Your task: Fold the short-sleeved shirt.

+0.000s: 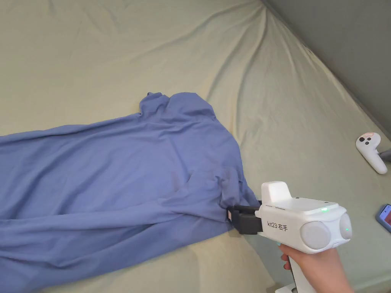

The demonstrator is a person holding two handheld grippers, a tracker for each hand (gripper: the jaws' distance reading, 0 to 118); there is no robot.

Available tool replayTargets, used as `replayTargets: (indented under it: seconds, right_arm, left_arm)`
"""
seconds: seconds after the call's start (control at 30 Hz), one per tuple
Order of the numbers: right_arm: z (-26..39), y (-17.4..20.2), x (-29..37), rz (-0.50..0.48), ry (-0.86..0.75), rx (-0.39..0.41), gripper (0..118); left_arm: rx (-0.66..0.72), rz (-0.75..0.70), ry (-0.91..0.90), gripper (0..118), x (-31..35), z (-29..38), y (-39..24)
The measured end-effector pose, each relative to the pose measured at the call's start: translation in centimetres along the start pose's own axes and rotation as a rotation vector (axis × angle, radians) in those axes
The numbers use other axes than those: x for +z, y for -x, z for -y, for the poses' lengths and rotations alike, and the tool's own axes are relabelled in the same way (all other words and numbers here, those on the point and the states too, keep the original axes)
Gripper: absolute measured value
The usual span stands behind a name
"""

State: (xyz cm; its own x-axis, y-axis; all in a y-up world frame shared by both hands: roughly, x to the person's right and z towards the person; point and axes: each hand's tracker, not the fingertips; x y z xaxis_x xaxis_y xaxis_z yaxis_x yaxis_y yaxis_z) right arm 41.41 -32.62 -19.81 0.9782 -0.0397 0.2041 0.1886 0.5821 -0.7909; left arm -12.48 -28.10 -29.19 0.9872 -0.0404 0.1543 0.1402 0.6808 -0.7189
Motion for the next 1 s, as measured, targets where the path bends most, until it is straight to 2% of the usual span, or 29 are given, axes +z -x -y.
replayTargets:
  seconds: [0.03, 0.07, 0.1, 0.13, 0.2, 0.33, 0.6, 0.8, 1.0]
  right_arm:
    - [0.2, -0.2, 0.4, -0.053, -0.013, -0.031, 46]
    - [0.4, -0.2, 0.9, -0.099, -0.044, -0.061, 16]
    - [0.6, -0.1, 1.1, -0.142, -0.064, -0.106, 11]
    - [0.6, 0.1, 1.3, -0.086, -0.043, -0.083, 11]
    - [0.6, 0.2, 1.3, -0.085, -0.035, -0.069, 11]
    - [0.6, -0.7, 3.1, -0.126, -0.070, -0.144, 11]
    - [2.6, -1.2, 9.6, -0.156, -0.118, -0.190, 11]
    - [7.0, -1.7, 12.7, -0.160, -0.070, -0.233, 11]
    - [10.1, -1.5, 11.8, -0.138, 0.007, -0.264, 11]
  left_arm:
    - [0.002, 0.002, 0.001, 7, 0.1, -0.1, 0.0]
    - [0.000, 0.005, 0.002, 7, 0.3, -0.1, -0.1]
    - [-0.007, 0.005, -0.002, 7, 0.4, -0.2, -0.2]
    - [-0.012, 0.004, -0.006, 7, 0.6, -0.3, 0.0]
    - [-0.013, 0.015, -0.008, 7, 0.9, -0.5, 0.1]
    - [0.000, 0.033, -0.028, 7, 2.2, -1.2, 0.9]
    - [-0.056, 0.057, -0.022, 7, 5.8, -1.0, 2.7]
    - [-0.106, 0.071, 0.070, 7, 6.8, 1.6, 4.6]
    - [-0.110, 0.072, 0.168, 7, 5.4, 5.2, 4.7]
